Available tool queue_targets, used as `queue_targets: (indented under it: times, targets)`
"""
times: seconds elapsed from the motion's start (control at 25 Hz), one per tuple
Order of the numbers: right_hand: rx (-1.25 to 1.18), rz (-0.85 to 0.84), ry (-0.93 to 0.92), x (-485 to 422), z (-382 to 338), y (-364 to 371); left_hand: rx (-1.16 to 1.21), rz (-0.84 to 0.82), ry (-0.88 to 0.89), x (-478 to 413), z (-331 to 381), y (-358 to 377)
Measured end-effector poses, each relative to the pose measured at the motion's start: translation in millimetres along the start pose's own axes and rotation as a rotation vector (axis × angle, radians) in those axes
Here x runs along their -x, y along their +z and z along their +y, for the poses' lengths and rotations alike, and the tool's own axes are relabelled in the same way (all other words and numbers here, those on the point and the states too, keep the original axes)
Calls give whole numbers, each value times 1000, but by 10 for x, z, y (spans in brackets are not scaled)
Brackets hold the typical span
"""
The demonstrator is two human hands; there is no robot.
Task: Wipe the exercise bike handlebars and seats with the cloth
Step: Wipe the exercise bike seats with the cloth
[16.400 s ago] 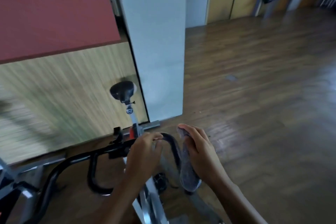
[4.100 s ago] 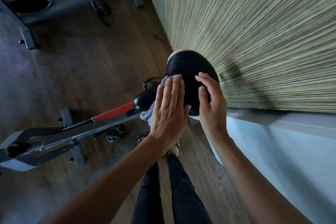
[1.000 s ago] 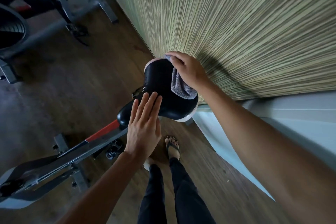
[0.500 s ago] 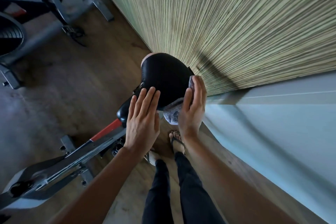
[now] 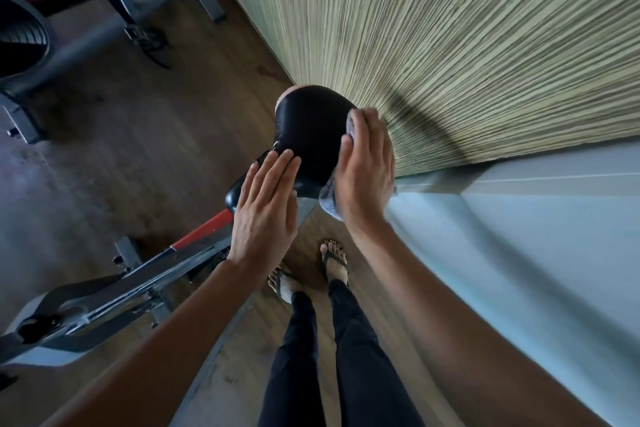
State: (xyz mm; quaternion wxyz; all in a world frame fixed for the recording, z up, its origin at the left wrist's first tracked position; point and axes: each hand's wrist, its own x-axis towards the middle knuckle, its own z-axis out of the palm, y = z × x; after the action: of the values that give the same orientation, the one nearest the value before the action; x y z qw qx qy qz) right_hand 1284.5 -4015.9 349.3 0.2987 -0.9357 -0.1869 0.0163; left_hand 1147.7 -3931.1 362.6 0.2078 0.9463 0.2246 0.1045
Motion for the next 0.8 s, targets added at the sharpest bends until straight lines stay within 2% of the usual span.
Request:
queue_targets:
  times: [0.08, 0.2, 0.24, 0.4, 0.52, 0.8]
  targets:
    - [195, -121, -176, -110, -105, 21, -19, 10, -75, 62, -32, -28]
    - [218, -212, -521, 1, 11, -32, -33, 14, -118, 192, -28, -59]
    - [221, -229, -578, -4, 102, -73, -31, 14, -120, 216, -21, -65]
    - [193, -150, -487, -25, 152, -73, -22, 4, -161, 199, 29, -59]
    - [127, -134, -527, -1, 131, -35, -11, -6, -174, 198, 31, -68]
    - [-144, -323, -391, -58, 110, -197, 62, 43, -283, 319, 139, -211]
